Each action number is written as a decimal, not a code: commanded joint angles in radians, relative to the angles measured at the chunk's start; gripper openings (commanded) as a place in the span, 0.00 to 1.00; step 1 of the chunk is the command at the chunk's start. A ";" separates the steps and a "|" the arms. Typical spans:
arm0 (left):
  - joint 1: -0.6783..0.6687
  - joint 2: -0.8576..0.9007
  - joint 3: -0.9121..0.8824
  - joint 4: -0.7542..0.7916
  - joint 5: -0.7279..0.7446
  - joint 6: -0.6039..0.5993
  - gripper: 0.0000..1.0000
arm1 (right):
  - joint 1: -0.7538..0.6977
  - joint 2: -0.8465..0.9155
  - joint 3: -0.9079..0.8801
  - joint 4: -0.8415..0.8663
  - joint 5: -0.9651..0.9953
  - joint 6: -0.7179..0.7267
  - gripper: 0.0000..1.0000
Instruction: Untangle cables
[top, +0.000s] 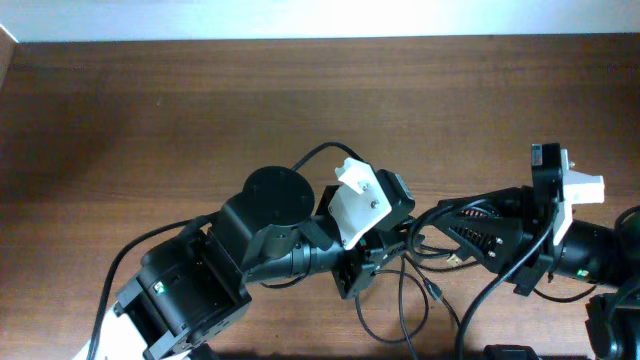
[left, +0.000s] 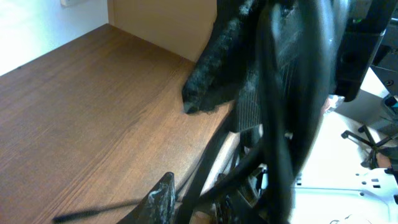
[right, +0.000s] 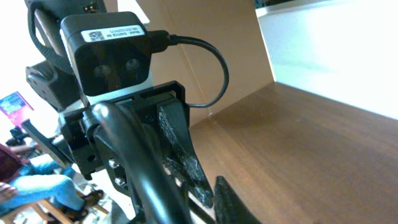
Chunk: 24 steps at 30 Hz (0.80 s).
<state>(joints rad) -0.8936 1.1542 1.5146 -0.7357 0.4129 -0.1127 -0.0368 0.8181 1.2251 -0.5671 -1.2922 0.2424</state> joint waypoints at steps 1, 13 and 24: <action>-0.001 0.001 0.006 0.010 0.021 0.010 0.22 | -0.003 -0.006 0.010 0.007 -0.005 0.002 0.06; -0.001 0.001 0.006 0.010 0.017 0.010 0.00 | -0.003 0.031 0.010 -0.024 0.021 0.002 0.10; 0.000 -0.019 0.006 -0.051 -0.222 0.010 0.00 | -0.003 0.031 0.010 -0.023 0.063 0.002 0.99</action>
<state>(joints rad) -0.8944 1.1542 1.5146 -0.7700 0.2798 -0.1051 -0.0368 0.8474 1.2259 -0.5934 -1.2663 0.2481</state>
